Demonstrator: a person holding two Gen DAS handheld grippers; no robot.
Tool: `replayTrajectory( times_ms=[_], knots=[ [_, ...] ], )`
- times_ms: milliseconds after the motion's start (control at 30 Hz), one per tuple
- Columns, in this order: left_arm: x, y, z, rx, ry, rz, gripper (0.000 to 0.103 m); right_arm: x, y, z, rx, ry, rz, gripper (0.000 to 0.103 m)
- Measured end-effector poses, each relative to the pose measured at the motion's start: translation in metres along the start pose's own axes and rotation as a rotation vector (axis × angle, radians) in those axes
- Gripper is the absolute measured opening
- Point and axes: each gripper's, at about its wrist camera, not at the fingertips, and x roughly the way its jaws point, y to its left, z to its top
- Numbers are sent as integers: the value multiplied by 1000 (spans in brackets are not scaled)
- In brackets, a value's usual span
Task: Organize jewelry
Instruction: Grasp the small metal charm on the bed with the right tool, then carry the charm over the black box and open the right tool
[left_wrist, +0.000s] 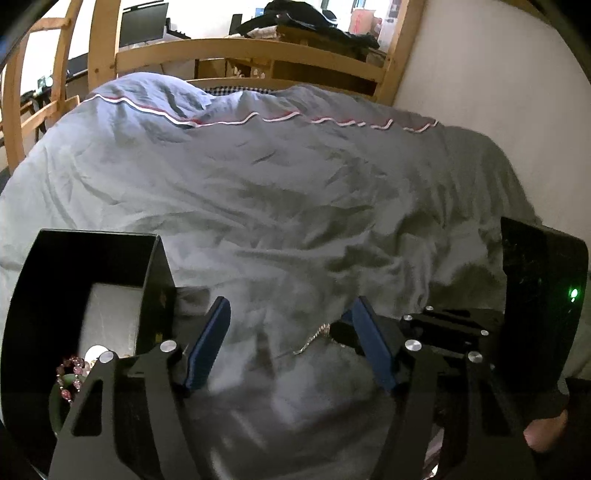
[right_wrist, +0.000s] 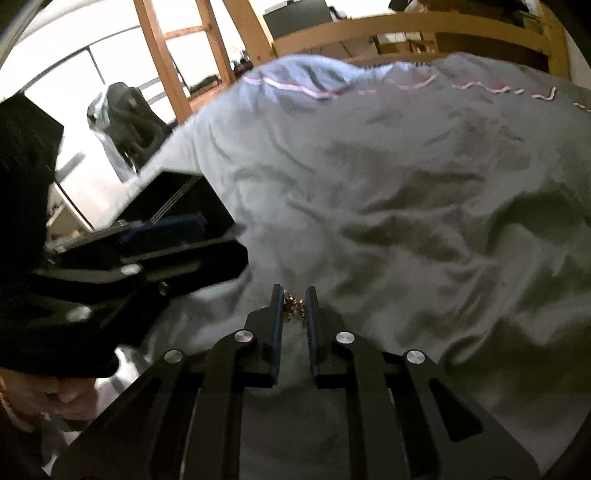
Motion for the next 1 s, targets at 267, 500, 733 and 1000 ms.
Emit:
replayTrajectory(
  times_ms=[267, 500, 733, 1000],
  knots=[
    [-15, 2, 7, -13, -29, 1, 66, -19, 13, 13, -49, -58, -24, 4],
    [-40, 12, 14, -62, -78, 9, 68, -39, 22, 21, -62, -86, -28, 4],
    [-71, 26, 19, -103, -114, 28, 69, -58, 40, 35, -56, -108, 6, 4],
    [-113, 47, 17, -138, -150, 91, 78, -62, 91, 58, -142, -114, 36, 4]
  ],
)
